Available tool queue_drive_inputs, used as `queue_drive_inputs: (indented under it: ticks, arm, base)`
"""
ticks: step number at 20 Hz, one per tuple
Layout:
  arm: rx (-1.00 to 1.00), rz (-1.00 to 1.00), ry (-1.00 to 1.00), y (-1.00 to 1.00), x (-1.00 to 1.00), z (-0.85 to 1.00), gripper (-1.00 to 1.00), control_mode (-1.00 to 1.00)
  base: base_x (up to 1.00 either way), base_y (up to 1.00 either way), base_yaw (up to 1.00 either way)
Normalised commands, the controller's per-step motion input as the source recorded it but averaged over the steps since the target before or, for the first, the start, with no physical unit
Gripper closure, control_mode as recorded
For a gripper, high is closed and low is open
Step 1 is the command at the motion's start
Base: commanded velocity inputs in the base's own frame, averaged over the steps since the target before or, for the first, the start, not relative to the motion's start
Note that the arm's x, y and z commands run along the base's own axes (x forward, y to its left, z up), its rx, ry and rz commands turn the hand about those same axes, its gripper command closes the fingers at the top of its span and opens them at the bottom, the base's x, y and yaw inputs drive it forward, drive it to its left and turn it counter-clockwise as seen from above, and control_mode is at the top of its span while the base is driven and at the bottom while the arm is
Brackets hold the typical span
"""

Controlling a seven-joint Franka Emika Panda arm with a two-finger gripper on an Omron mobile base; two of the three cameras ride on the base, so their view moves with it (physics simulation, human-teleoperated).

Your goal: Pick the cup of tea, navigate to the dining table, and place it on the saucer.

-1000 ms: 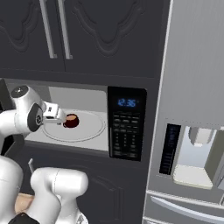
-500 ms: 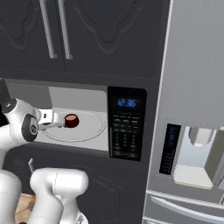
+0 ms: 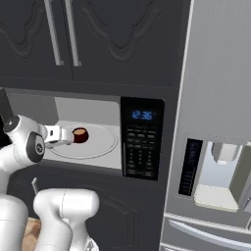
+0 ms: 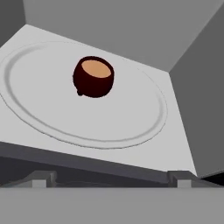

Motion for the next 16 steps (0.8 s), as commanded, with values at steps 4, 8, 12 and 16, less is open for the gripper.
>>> queue_drive_inputs:
  ticks: [4, 8, 12, 16]
  arm:
    - [0.02, 0.00, 0.06, -0.10, 0.08, 0.00, -1.00, -1.00]
    - [0.07, 0.00, 0.02, -0.16, 0.01, 0.00, -1.00, -1.00]
    - [0.11, 0.00, 0.09, -0.22, 0.14, 0.00, -1.00, -1.00]
    - [0.14, 0.00, 0.00, -0.35, 0.12, -0.10, -1.00, -1.00]
  base:
    - [0.00, 0.00, 0.00]
    - [0.00, 0.00, 0.00]
    - [0.00, 0.00, 0.00]
    - [0.00, 0.00, 0.00]
